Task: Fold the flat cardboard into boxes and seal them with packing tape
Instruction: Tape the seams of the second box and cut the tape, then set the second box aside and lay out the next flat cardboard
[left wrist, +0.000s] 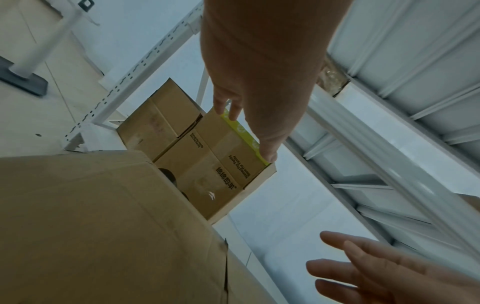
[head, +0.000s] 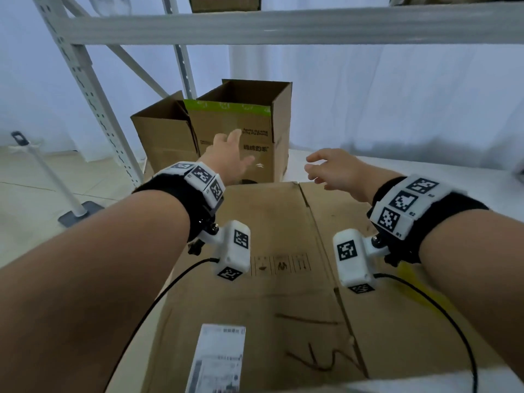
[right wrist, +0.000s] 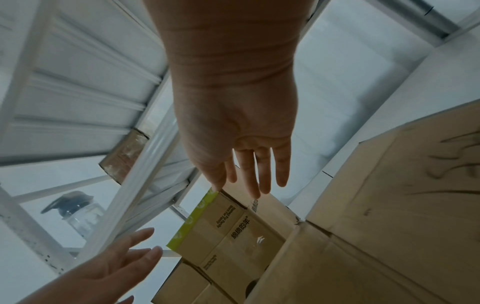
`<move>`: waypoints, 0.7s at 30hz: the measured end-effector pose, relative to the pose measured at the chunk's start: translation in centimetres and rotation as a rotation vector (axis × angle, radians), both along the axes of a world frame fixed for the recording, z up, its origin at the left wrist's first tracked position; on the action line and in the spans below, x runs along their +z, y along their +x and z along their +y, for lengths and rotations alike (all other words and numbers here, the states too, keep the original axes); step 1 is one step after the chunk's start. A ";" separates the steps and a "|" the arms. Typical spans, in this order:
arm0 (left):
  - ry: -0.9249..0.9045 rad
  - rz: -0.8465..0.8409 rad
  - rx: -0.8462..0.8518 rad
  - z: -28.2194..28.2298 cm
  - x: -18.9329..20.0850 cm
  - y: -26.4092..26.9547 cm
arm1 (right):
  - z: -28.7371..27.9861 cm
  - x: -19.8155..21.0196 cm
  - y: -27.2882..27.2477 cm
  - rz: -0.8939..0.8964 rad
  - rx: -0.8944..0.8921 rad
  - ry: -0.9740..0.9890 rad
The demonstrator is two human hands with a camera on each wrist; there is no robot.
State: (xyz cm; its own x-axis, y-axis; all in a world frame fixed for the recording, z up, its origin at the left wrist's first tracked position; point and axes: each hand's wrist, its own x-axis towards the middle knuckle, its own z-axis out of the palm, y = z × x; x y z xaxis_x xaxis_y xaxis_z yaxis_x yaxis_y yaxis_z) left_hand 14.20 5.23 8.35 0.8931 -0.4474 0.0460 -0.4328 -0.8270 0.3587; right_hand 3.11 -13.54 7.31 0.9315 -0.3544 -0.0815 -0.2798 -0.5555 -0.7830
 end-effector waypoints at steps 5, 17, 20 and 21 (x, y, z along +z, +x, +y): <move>0.007 -0.003 -0.056 1.3 0.8 -7.4 | 0.9 0.4 -7.5 0.011 -0.007 -0.007; 0.091 0.137 -0.175 -1.1 -6.7 -16.1 | 0.1 -5.9 -16.9 0.179 -0.050 -0.177; 0.114 0.194 -0.205 -2.7 -9.9 -16.6 | -1.4 -7.7 -17.6 0.233 -0.077 -0.256; 0.125 0.210 -0.212 -3.3 -10.8 -16.7 | -2.1 -8.3 -17.9 0.255 -0.096 -0.290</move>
